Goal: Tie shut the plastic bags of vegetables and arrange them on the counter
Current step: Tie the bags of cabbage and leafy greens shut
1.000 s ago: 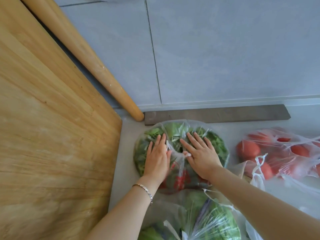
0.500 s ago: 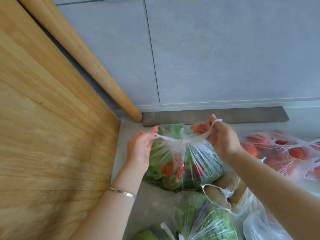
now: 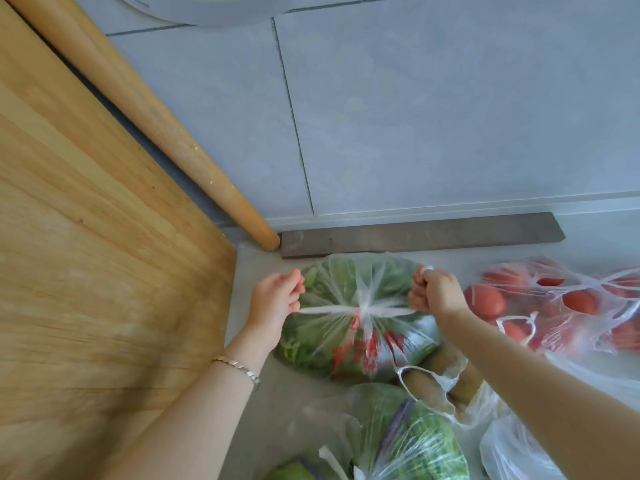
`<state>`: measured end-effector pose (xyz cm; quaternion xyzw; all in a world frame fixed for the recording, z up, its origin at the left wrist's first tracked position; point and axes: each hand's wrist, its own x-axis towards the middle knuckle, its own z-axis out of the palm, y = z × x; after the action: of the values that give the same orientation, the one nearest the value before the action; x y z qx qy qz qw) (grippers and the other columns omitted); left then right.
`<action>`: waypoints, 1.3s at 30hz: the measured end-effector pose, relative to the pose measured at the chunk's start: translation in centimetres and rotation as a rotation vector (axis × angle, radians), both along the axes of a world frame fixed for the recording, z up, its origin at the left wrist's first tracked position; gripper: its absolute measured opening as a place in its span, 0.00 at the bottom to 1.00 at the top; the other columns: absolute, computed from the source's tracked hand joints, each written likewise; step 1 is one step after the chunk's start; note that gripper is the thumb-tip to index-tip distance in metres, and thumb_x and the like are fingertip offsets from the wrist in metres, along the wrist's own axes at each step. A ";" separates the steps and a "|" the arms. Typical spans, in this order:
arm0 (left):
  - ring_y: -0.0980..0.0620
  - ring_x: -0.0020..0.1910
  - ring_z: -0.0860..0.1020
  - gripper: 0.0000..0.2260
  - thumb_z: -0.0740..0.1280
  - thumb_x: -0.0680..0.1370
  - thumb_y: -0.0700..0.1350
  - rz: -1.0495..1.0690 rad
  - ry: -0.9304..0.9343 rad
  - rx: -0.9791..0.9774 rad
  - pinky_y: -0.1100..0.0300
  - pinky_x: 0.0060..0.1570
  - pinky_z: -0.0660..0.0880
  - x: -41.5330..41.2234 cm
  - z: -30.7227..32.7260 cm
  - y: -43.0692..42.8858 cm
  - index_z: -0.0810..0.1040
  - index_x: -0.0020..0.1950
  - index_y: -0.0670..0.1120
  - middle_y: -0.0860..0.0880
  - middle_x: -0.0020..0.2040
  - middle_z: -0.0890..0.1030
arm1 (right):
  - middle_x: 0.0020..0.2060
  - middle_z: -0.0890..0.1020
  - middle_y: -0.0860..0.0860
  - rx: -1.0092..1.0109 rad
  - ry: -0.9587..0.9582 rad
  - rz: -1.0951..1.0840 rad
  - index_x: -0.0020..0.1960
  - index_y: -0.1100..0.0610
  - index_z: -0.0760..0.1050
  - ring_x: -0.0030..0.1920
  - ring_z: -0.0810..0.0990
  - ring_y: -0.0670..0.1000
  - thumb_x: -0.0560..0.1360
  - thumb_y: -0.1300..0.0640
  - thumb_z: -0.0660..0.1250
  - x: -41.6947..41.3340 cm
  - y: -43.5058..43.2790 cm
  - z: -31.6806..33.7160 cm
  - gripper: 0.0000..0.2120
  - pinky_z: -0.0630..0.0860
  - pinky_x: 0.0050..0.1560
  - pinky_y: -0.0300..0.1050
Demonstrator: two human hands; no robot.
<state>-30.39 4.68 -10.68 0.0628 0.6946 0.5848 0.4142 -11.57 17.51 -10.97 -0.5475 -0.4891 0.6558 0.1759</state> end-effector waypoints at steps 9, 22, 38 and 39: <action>0.67 0.32 0.75 0.10 0.67 0.74 0.37 -0.629 0.429 0.110 0.73 0.40 0.70 6.3 4.3 2.9 0.79 0.36 0.50 0.57 0.31 0.78 | 0.27 0.79 0.55 0.171 0.110 0.377 0.32 0.61 0.75 0.31 0.79 0.53 0.68 0.71 0.62 -4.7 -1.2 8.6 0.10 0.78 0.41 0.49; 0.58 0.30 0.75 0.03 0.66 0.75 0.39 -0.153 0.114 0.120 0.70 0.29 0.71 6.0 4.9 2.1 0.78 0.44 0.45 0.51 0.35 0.81 | 0.28 0.77 0.53 0.439 -0.045 0.234 0.37 0.60 0.78 0.25 0.71 0.44 0.77 0.56 0.62 -3.1 -5.3 1.2 0.13 0.67 0.29 0.38; 0.54 0.42 0.78 0.08 0.68 0.75 0.49 -0.603 0.757 -0.126 0.56 0.45 0.76 4.7 4.8 2.9 0.75 0.48 0.47 0.54 0.41 0.79 | 0.15 0.64 0.45 0.198 -0.046 0.351 0.28 0.58 0.67 0.16 0.60 0.43 0.77 0.51 0.61 -3.5 -6.3 1.1 0.20 0.58 0.26 0.39; 0.53 0.44 0.78 0.11 0.64 0.76 0.52 -0.648 0.849 -0.158 0.57 0.44 0.75 4.7 4.2 2.3 0.72 0.53 0.46 0.53 0.44 0.78 | 0.16 0.65 0.45 0.161 -0.032 0.323 0.30 0.59 0.69 0.16 0.61 0.42 0.77 0.52 0.61 -3.5 -6.1 1.1 0.19 0.59 0.26 0.37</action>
<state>-25.69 6.98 -6.49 0.4732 0.7879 0.2964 0.2597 -15.04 11.43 -9.86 -0.4565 -0.6243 0.6254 0.1036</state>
